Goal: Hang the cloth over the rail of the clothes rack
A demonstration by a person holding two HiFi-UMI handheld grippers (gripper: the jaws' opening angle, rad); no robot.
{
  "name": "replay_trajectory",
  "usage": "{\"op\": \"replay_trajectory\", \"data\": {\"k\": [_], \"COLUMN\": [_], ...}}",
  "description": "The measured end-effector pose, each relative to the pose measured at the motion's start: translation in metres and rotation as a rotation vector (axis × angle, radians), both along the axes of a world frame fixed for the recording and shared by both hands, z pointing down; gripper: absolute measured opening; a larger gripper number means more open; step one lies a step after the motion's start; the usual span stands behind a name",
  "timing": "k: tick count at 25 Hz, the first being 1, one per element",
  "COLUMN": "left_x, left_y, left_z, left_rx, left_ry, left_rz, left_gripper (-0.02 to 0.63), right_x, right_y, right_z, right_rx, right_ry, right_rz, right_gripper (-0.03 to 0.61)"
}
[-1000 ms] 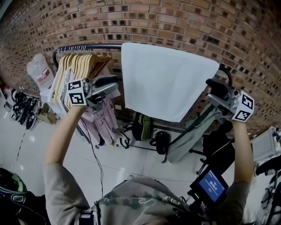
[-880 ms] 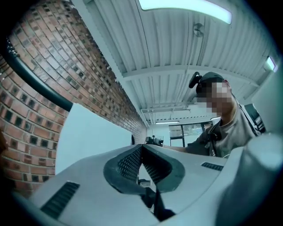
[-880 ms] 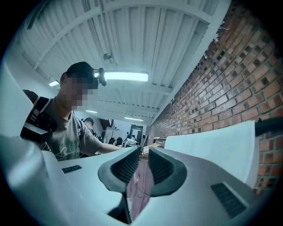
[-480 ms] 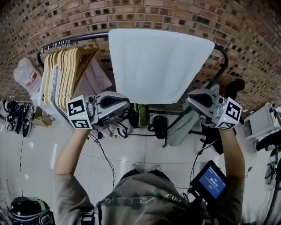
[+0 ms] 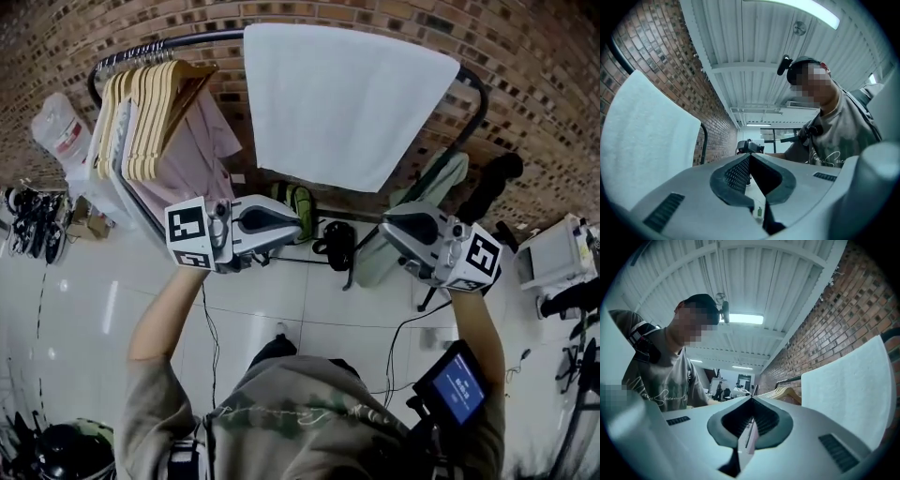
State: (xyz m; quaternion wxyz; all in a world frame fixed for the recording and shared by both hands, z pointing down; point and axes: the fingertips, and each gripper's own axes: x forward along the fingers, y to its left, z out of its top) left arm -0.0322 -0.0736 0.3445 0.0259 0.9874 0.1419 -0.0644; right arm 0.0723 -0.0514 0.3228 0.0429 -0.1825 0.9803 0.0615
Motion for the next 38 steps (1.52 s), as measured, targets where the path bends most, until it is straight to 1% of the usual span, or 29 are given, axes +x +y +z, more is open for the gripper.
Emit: {"op": "replay_trajectory", "data": {"k": [3, 5, 9, 12, 15, 18, 20, 22, 25, 30, 33, 38], "left_x": [0.007, 0.014, 0.026, 0.028, 0.017, 0.001, -0.01, -0.02, -0.031, -0.047, -0.051, -0.042], "left_y": [0.037, 0.063, 0.113, 0.141, 0.164, 0.174, 0.179, 0.183, 0.183, 0.19, 0.192, 0.197], "left_z": [0.004, 0.008, 0.02, 0.029, 0.033, 0.03, 0.029, 0.032, 0.037, 0.047, 0.048, 0.047], "left_rx": [-0.023, -0.038, -0.04, -0.057, -0.036, -0.006, -0.019, -0.024, -0.002, 0.006, -0.01, -0.005], "left_ry": [0.01, 0.016, 0.004, 0.007, -0.015, -0.017, 0.002, 0.004, -0.005, -0.008, 0.006, 0.006], "left_rz": [-0.03, -0.05, -0.069, -0.078, -0.073, -0.068, -0.054, -0.043, -0.055, -0.053, -0.048, -0.036], "left_gripper": [0.006, 0.006, 0.006, 0.005, 0.005, 0.006, 0.006, 0.006, 0.006, 0.006, 0.006, 0.006], "right_x": [-0.003, -0.001, 0.008, 0.007, -0.011, -0.035, -0.049, -0.06, -0.071, -0.095, -0.104, -0.1], "right_y": [0.037, 0.059, 0.099, 0.125, 0.15, 0.167, 0.176, 0.182, 0.184, 0.185, 0.183, 0.182], "right_z": [0.012, 0.022, 0.044, 0.059, 0.063, 0.061, 0.06, 0.064, 0.072, 0.084, 0.09, 0.082], "right_rx": [-0.014, -0.041, -0.148, -0.171, -0.165, -0.135, -0.129, -0.13, -0.112, -0.075, -0.081, -0.078], "right_ry": [0.0, -0.007, -0.102, -0.092, -0.078, -0.071, -0.093, -0.102, -0.066, 0.004, 0.031, 0.024], "right_rz": [-0.045, -0.061, -0.07, -0.071, -0.087, -0.09, -0.086, -0.076, -0.056, -0.047, -0.054, -0.047], "right_gripper": [0.006, 0.006, 0.006, 0.006, 0.006, 0.006, 0.008, 0.006, 0.008, 0.006, 0.006, 0.006]}}
